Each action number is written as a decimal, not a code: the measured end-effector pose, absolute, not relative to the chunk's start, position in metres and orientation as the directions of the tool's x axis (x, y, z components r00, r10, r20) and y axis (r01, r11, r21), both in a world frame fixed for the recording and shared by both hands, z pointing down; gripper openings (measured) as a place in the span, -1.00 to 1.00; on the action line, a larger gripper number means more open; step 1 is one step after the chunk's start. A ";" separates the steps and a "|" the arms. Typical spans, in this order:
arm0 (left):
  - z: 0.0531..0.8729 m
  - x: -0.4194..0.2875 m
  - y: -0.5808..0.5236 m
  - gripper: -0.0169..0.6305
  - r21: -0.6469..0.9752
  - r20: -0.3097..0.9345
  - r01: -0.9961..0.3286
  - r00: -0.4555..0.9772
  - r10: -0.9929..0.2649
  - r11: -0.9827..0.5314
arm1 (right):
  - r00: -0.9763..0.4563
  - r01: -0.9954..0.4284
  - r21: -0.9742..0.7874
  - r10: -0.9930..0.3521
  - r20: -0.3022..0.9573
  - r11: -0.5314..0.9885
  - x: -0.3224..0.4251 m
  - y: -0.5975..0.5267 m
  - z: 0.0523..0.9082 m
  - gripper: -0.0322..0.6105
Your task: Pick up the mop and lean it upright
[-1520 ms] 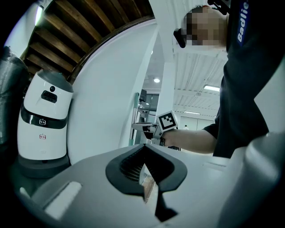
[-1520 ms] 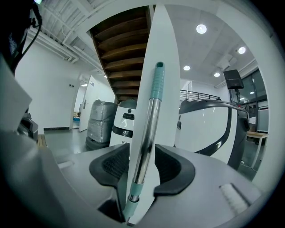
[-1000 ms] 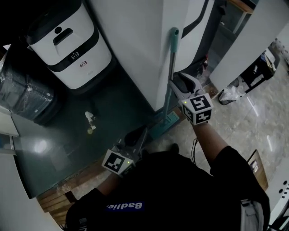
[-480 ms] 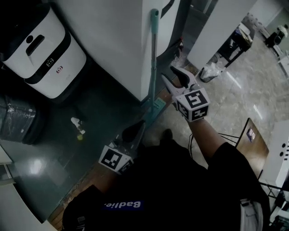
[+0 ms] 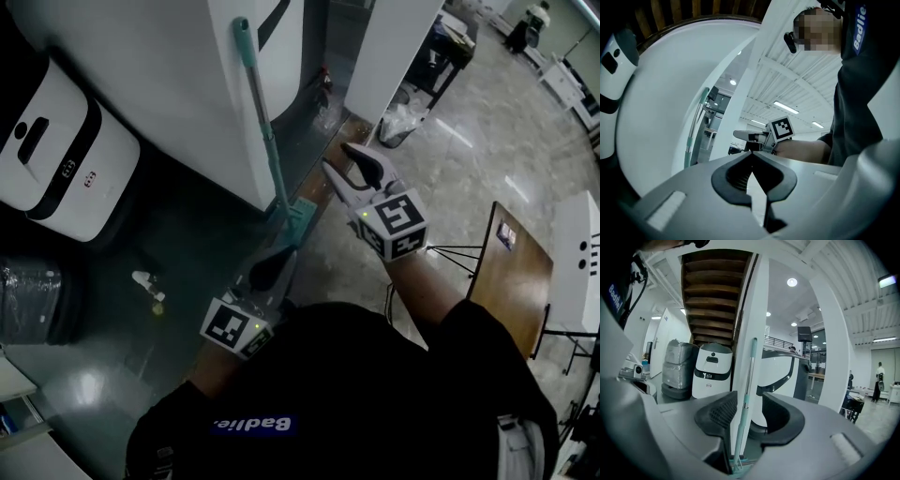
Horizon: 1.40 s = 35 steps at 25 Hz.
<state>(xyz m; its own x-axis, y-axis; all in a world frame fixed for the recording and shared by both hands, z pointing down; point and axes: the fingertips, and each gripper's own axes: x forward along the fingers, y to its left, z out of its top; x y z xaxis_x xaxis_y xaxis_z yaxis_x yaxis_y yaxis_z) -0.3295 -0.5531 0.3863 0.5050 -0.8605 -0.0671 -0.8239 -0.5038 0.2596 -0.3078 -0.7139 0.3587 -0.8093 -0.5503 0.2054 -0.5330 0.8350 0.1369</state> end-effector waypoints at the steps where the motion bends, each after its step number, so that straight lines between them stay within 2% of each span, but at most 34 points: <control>1: 0.385 -0.323 -0.553 -0.89 0.251 -0.068 -0.819 0.517 -0.853 -0.516 | -0.810 -0.539 0.125 -0.554 0.194 0.833 -0.300 -0.711 0.359 -0.38; 3: 0.383 -0.307 -0.549 -0.89 0.235 -0.060 -0.806 0.546 -0.836 -0.544 | -0.806 -0.557 0.101 -0.566 0.177 0.824 -0.281 -0.703 0.361 -0.41; 10: 0.378 -0.248 -0.517 -0.89 0.194 -0.015 -0.767 0.621 -0.784 -0.611 | -0.762 -0.634 0.026 -0.630 0.151 0.773 -0.204 -0.655 0.379 -0.74; 17: 0.395 -0.185 -0.456 -0.89 0.192 0.057 -0.732 0.673 -0.737 -0.653 | -0.706 -0.701 -0.023 -0.689 0.164 0.713 -0.122 -0.595 0.402 -0.89; 27: 0.394 -0.157 -0.409 -0.89 0.214 0.090 -0.683 0.725 -0.683 -0.698 | -0.627 -0.777 -0.100 -0.755 0.191 0.621 -0.065 -0.526 0.427 -0.89; 35: 0.393 -0.183 -0.392 -0.89 0.211 0.043 -0.584 0.807 -0.589 -0.784 | -0.567 -0.823 -0.090 -0.796 0.211 0.562 -0.090 -0.483 0.424 -0.89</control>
